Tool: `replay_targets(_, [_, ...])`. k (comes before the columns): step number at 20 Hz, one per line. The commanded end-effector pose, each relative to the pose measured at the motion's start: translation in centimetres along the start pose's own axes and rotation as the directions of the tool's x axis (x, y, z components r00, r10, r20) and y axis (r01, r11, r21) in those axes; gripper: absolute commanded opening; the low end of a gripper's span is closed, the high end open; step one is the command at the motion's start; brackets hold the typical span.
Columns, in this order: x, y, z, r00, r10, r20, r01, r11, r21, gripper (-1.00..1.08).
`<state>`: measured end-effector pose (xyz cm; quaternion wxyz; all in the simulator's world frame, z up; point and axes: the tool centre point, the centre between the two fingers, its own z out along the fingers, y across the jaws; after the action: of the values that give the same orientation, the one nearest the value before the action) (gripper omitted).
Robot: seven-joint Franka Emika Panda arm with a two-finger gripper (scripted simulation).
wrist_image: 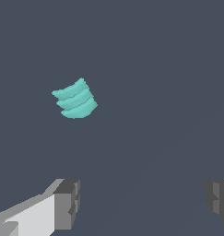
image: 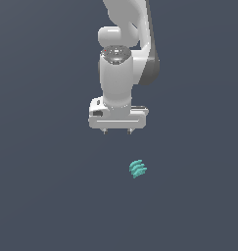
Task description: Pick up the object and move it to a goal position.
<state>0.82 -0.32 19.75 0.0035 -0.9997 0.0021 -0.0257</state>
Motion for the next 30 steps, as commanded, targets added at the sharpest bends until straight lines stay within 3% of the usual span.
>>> replay_targets(1, [0.0, 0.0, 0.0, 1.000, 0.000, 0.000, 0.000, 1.000, 0.000, 1.00])
replay_targets(10, [0.5, -3.2, -0.2, 0.997, -0.071, -0.006, 0.071, 0.997, 0.014, 1.00])
replay_targets(18, [0.9, -3.3, 0.2, 0.996, -0.086, -0.004, 0.086, 0.996, 0.012, 1.00])
replay_targets(30, [4.4, -5.5, 4.3, 0.971, -0.236, 0.019, 0.236, 0.972, 0.006, 1.00])
